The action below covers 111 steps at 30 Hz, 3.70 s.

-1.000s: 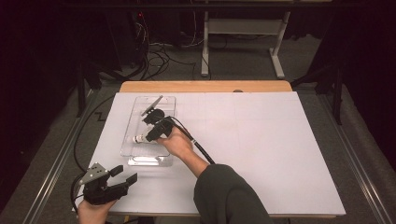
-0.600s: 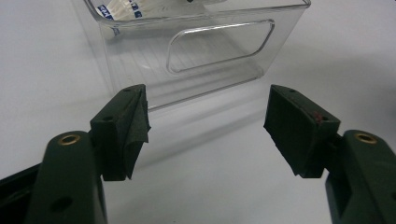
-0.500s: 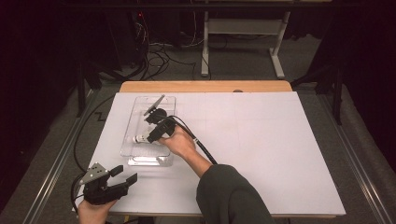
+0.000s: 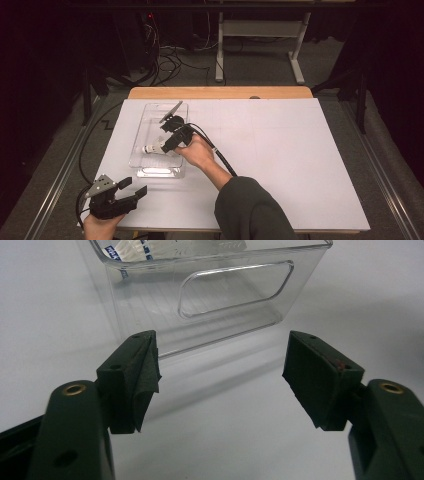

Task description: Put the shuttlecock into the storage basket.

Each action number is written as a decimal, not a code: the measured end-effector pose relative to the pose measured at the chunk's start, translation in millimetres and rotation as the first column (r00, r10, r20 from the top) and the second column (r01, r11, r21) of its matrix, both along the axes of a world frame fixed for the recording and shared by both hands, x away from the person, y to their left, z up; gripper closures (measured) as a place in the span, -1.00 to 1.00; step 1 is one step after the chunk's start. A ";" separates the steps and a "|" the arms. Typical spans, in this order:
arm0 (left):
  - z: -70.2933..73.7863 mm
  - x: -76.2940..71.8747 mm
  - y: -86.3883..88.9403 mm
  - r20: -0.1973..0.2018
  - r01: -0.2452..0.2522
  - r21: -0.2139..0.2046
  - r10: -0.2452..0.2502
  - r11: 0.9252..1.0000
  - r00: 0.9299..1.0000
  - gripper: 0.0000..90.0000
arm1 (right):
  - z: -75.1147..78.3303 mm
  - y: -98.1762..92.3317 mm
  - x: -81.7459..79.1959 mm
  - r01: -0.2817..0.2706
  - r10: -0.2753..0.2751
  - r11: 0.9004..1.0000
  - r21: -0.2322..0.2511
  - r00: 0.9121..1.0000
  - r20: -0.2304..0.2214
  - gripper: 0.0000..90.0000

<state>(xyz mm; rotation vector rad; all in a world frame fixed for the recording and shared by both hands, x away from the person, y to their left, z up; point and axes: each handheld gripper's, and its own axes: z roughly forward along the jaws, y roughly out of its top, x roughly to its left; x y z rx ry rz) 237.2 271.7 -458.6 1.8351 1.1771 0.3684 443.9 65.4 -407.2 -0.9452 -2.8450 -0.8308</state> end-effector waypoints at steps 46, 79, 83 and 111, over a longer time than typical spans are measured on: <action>-0.9 1.3 -3.1 -0.004 0.003 0.027 -0.003 1.000 1.000 -0.31 | 26.1 -46.5 -8.7 0.037 -0.042 0.996 0.087 0.998 0.054 0.42; -1.2 1.6 -3.1 -0.007 0.002 0.028 -0.002 1.000 1.000 -0.30 | 24.5 -89.8 -9.8 0.113 -0.125 0.985 0.134 0.989 0.083 0.31; -1.3 1.6 -3.2 -0.007 0.002 0.028 -0.002 1.000 1.000 -0.30 | 23.8 -95.4 -10.2 0.121 -0.134 0.982 0.144 0.987 0.090 0.31; -1.5 1.9 -3.3 -0.011 0.002 0.027 -0.002 1.000 1.000 -0.30 | 19.4 -131.8 -12.3 0.168 -0.185 0.975 0.148 0.976 0.111 0.29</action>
